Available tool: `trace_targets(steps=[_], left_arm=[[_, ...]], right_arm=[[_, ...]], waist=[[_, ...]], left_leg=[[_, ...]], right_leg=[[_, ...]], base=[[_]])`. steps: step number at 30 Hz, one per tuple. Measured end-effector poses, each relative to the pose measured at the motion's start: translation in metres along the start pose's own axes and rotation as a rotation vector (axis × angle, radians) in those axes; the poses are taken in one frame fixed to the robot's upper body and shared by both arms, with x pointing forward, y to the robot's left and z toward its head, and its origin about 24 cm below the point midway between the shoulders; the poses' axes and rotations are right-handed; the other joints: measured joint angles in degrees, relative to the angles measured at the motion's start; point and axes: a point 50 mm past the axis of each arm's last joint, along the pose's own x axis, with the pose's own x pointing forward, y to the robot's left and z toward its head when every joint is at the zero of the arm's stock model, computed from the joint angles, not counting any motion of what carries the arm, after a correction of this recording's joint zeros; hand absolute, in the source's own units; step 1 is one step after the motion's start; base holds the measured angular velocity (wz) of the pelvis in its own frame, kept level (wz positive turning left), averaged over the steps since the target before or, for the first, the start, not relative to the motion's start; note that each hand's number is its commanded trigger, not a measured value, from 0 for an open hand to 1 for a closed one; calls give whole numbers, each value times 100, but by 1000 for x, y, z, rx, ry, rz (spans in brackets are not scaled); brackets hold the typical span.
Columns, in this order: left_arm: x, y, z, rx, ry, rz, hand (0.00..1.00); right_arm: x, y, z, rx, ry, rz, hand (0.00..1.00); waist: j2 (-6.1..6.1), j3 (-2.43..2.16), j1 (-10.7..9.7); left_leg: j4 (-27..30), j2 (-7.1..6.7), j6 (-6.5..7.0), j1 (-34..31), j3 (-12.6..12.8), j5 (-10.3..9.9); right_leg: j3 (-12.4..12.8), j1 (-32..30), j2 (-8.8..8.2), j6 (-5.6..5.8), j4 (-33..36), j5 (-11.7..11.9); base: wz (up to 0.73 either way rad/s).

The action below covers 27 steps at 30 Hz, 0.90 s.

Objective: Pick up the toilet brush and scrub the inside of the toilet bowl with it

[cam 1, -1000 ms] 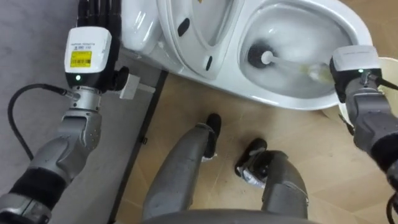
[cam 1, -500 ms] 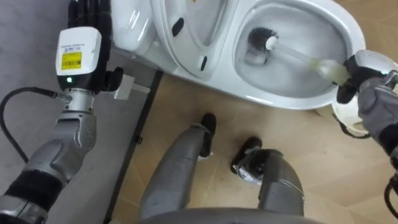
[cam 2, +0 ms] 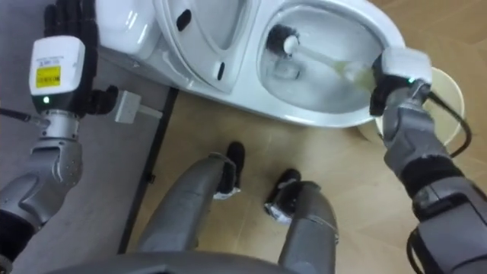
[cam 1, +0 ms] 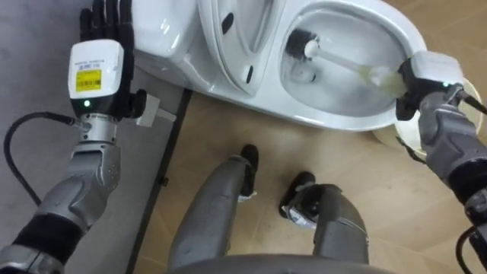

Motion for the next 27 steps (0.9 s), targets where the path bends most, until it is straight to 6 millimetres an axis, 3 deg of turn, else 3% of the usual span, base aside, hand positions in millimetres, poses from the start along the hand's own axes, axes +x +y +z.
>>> trace_targets(steps=[4, 7, 16, 18, 21, 24, 27], left_arm=[[-3, 0, -2, -6, 12, -1, 0], [-4, 2, -5, -30, 32, 11, 0], [-12, 5, -15, -114, 90, 33, 0], [-13, 4, -16, -133, 99, 30, 0], [-13, 5, -14, -161, 104, 32, 0], [-12, 2, -17, -153, 101, 19, 0], [-10, 4, -18, -147, 93, 21, 0]], right_arm=[[-6, -6, 13, -59, -38, 4, 100], [-15, -12, 27, -115, -85, -19, 100], [-35, -25, 43, -166, -142, 29, 100], [-39, -28, 45, -180, -141, 36, 100], [-41, -26, 44, -206, -139, 45, 100], [-34, -23, 34, -229, -117, 58, 100], [-17, -15, 20, -137, -93, 106, 100]], waist=[[16, -5, 11], [22, -9, 20], [6, -49, -30], [-5, -61, -29], [-64, -120, -39], [-78, -116, -24], [-197, -87, -10]], left_leg=[[3, 63, -50, -33, 2, 11], [10, 159, -122, -33, -12, -16], [90, 335, -289, -128, -135, -85], [94, 344, -300, -128, -133, -92], [104, 344, -305, -127, -119, -96], [127, 316, -301, -45, -150, -94], [98, 240, -269, 54, -126, -69]], right_leg=[[8, -36, 75, -108, -29, 22], [-40, 40, 225, -187, -188, 66], [-88, 64, 491, -302, -424, 103], [-88, 64, 498, -310, -424, 98], [-99, 72, 492, -319, -419, 90], [-126, 180, 469, -311, -398, 86], [-110, 211, 364, -281, -270, 34]], base=[[-3], [-7], [-5], [-2], [1], [5], [9]])
